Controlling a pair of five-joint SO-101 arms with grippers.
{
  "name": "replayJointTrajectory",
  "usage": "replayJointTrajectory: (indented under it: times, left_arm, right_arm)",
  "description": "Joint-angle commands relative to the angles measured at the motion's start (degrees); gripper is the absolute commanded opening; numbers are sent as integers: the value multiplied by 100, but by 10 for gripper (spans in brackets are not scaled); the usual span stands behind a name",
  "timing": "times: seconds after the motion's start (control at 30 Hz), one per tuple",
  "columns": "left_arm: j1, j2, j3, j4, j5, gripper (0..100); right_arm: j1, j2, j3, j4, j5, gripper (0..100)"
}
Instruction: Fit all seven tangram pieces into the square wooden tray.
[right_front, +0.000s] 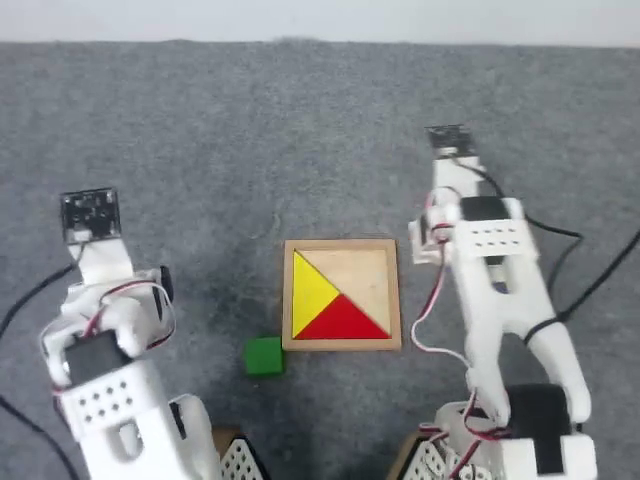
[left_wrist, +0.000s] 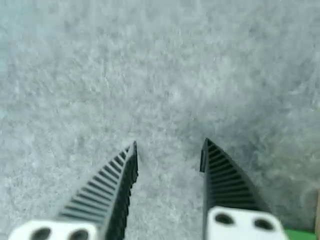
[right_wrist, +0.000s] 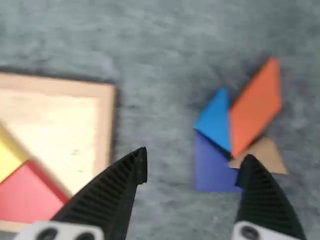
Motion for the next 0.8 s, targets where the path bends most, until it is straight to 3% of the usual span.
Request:
replayJointTrajectory:
  times: [0.0,0.17,0.27,0.4,0.6,0.77]
  left_arm:
    - [44,-255,-31,-149,-97,196]
    - [220,809,-752,334,-545,196]
    - [844,1793,-1701,1635,-1556,194]
    - [1714,2936,-2598,3209,-3138,194]
    - [1987,3305,-2229,2971,-4413,198]
    - [2585,2998,-1358,2576,-4853,261]
  right_arm:
    - [426,31,-70,-119,167,299]
    - [497,127,-53,189,123,299]
    - [752,-31,114,365,123,253]
    - [954,-479,888,-136,185,205]
    - [963,-725,1626,-611,448,206]
    - [919,-725,1626,-637,457,205]
